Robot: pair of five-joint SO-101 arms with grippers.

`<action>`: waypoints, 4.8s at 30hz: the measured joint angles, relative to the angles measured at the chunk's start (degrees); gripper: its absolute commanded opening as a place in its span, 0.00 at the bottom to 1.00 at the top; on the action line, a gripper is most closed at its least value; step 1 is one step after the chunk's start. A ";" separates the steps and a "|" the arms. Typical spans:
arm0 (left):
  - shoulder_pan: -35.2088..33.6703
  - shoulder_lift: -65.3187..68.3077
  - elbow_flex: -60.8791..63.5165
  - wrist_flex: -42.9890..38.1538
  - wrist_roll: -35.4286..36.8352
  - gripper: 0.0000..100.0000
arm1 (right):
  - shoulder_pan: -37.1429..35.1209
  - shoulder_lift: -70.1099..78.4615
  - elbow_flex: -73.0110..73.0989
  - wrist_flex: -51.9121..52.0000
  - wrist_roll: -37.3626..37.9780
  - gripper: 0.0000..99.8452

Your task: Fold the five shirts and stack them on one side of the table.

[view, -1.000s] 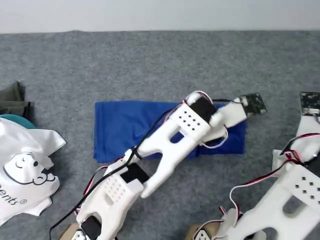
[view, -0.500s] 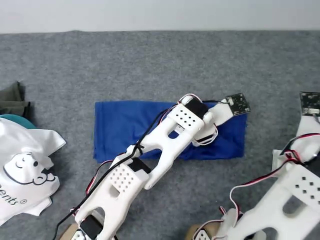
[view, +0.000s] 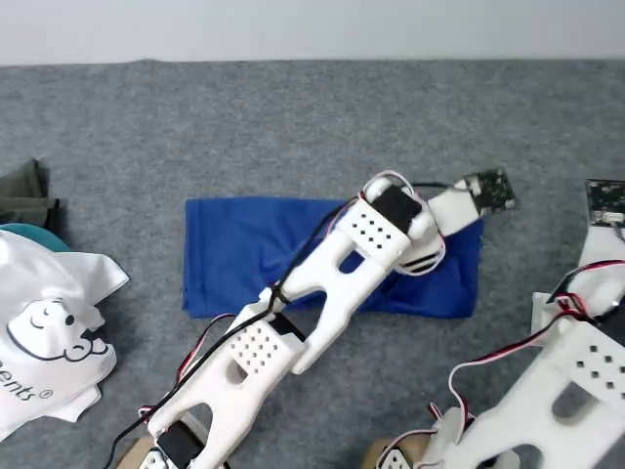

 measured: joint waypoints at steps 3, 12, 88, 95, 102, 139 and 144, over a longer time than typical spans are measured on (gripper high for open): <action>0.00 2.81 -0.53 0.00 0.00 0.18 | 0.00 0.00 0.00 0.00 0.00 0.07; 0.00 5.27 -11.08 3.69 0.00 0.18 | 0.00 0.00 0.00 0.00 0.00 0.07; -6.07 -14.15 25.85 7.82 -0.70 0.13 | 0.00 0.00 0.00 0.00 0.00 0.07; -6.33 -17.05 21.80 12.66 -0.97 0.13 | 0.00 0.00 0.00 0.00 0.00 0.07; -8.70 -18.37 21.71 12.75 -0.62 0.10 | 0.00 0.00 0.00 0.00 0.00 0.07; -53.01 -94.77 80.97 13.27 -1.93 0.00 | -23.65 28.66 28.22 -45.27 0.88 0.01; -53.01 -95.12 81.85 13.27 -1.93 0.00 | -23.65 27.60 24.35 -38.95 0.97 0.01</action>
